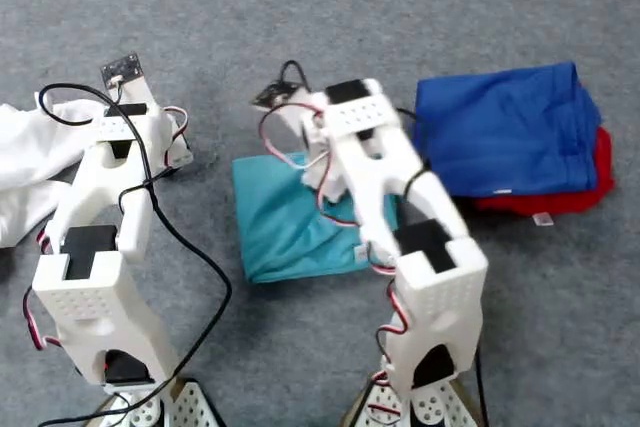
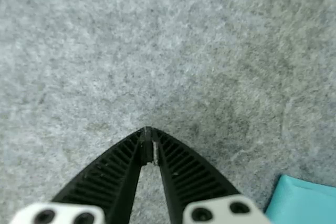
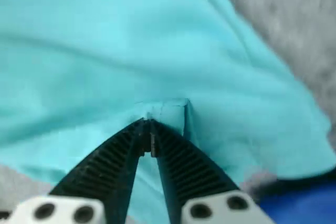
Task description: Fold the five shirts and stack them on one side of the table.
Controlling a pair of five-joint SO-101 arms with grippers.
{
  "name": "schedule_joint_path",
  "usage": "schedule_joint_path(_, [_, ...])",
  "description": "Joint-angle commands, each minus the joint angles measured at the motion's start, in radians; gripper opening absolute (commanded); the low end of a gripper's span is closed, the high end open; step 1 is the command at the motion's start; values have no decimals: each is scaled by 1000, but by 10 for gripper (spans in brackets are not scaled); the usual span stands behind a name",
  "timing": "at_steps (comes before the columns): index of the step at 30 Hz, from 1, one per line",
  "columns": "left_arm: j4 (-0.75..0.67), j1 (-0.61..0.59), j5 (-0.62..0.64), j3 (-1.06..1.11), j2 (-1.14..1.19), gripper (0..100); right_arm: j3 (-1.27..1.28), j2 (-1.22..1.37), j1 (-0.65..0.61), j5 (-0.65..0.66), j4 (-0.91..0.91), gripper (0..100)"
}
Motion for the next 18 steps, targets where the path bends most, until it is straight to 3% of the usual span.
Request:
schedule_joint_path(1, [-6,5,-12,-21,-47,18,7,-96,85,40,55,2])
schedule_joint_path(13, [-11,5,-14,-21,-47,18,581,-513,288,169,25,2])
schedule_joint_path(18, [-11,5,-14,-21,-47,18,624,-736,371,189,8,2])
